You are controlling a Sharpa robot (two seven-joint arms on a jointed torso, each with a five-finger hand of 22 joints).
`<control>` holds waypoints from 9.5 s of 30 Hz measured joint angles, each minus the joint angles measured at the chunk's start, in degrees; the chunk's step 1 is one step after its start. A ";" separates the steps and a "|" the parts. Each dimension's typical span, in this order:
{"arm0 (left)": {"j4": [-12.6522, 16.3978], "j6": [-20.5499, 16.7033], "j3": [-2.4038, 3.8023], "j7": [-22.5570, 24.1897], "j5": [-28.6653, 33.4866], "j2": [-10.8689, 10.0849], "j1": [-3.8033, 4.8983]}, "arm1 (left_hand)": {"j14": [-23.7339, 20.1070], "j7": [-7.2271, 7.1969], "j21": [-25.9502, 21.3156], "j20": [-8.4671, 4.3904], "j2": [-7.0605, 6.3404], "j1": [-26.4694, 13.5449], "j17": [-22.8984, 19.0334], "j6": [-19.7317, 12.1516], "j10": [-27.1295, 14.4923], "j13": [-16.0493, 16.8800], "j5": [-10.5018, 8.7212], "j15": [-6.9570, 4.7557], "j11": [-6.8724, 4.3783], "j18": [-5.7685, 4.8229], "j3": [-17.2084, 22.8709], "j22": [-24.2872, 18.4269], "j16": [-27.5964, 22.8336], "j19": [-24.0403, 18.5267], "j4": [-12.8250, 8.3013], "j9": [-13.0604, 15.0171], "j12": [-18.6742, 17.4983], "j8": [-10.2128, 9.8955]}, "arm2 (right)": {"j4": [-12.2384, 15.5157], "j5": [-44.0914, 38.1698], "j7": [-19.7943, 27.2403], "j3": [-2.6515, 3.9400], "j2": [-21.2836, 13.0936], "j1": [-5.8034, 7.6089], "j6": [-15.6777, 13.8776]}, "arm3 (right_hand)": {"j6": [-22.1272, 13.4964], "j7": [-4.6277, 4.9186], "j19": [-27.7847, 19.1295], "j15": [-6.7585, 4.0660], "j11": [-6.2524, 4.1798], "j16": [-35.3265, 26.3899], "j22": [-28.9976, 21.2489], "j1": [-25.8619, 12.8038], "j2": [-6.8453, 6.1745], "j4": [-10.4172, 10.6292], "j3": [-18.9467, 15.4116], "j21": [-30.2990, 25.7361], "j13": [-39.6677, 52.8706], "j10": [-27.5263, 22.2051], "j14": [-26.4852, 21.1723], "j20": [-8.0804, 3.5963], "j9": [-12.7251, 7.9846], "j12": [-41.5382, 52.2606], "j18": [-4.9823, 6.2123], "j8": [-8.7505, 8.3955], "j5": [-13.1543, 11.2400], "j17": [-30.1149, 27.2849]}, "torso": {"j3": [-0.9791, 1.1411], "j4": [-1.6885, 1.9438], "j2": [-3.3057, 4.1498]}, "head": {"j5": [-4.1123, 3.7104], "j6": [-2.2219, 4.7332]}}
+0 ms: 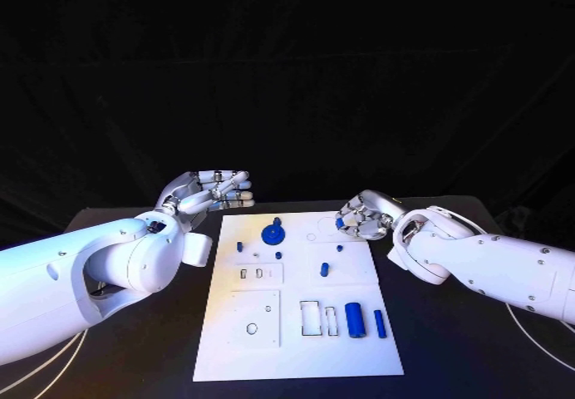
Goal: Assemble the parts on the task board
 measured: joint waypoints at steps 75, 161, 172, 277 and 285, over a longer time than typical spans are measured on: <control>-0.60 0.08 -0.17 -0.45 0.01 0.26 -0.08 | 0.00 0.00 0.00 0.00 0.00 0.00 0.06 0.00 0.00 0.00 0.00 0.00 0.00 0.00 0.15 -0.05 0.00 0.00 -0.15 0.00 0.00 -0.23 | 2.23 -18.09 -11.99 -1.39 17.48 -4.59 4.99 | 0.16 -0.16 0.00 0.01 0.20 0.44 0.01 -6.38 -1.95 0.65 1.89 0.81 0.34 0.60 0.00 0.01 0.22 0.44 -0.50 0.22 -0.18 0.02 | -0.06 0.02 0.02 | 3.81 -3.10; -1.23 0.67 -0.17 -1.63 -0.30 0.09 -0.08 | 0.00 0.00 0.26 0.21 0.00 0.00 0.23 0.00 0.00 0.03 0.00 0.00 0.00 0.00 -0.12 -0.04 -0.23 -0.21 -0.20 0.00 0.00 -0.23 | 4.36 -18.75 -12.64 -1.56 14.91 -4.75 4.16 | -9.01 2.67 -0.11 1.77 2.46 -0.71 0.02 -11.72 -5.97 3.48 -9.23 -3.39 -6.48 -6.36 0.10 1.16 -1.05 -6.22 -0.47 -3.49 -0.63 0.02 | -0.04 -0.01 -0.08 | 3.75 -3.02; -5.69 8.44 -0.18 -13.43 -14.37 0.82 -0.08 | 19.42 -3.60 11.02 -6.56 0.15 -2.69 8.88 7.11 14.19 4.09 0.00 -6.82 -5.55 -0.03 -3.20 4.70 12.90 13.60 1.24 1.87 6.26 2.44 | 12.92 -6.22 -5.04 -0.97 2.74 0.13 -1.12 | -4.92 1.06 -13.59 0.95 1.39 -15.12 -3.51 -7.97 -3.14 3.71 -11.18 -26.43 -21.40 -16.77 -2.86 0.65 -0.05 -20.62 4.60 0.30 0.27 -12.11 | -0.18 -0.41 -0.84 | 4.03 -2.77; -23.11 37.85 -2.24 -54.65 -61.50 21.43 0.85 | 26.51 -9.41 61.91 -13.00 7.54 -9.50 66.81 6.33 19.43 56.58 0.00 -11.99 -11.46 -4.48 -11.85 60.47 77.71 29.17 1.58 27.67 55.09 16.35 | 12.86 27.60 7.08 -0.98 -5.82 3.06 -2.79 | -3.51 3.74 -21.65 5.33 4.71 -83.34 -46.86 -6.81 -4.22 4.42 -5.39 -76.29 -65.96 -10.44 -10.83 4.90 -0.93 -59.70 7.56 -2.04 8.03 -61.61 | 0.04 -0.91 -2.79 | 5.45 -6.15; -23.16 37.84 -2.16 -54.63 -59.15 21.41 0.94 | 26.59 -9.72 61.91 -13.21 7.15 -1.97 66.80 4.78 18.50 55.97 0.00 -12.52 -11.76 -4.48 -3.28 60.30 77.50 28.95 0.04 28.01 53.75 15.25 | 12.65 27.65 6.94 -0.98 -5.76 3.05 -2.79 | -3.51 3.74 -21.24 5.33 4.71 -83.34 -46.96 -6.81 -4.22 4.42 -5.39 -76.29 -65.96 -10.44 -10.43 4.90 -0.93 -59.69 7.56 -2.04 8.25 -61.61 | 0.04 -0.90 -2.79 | 5.39 -6.28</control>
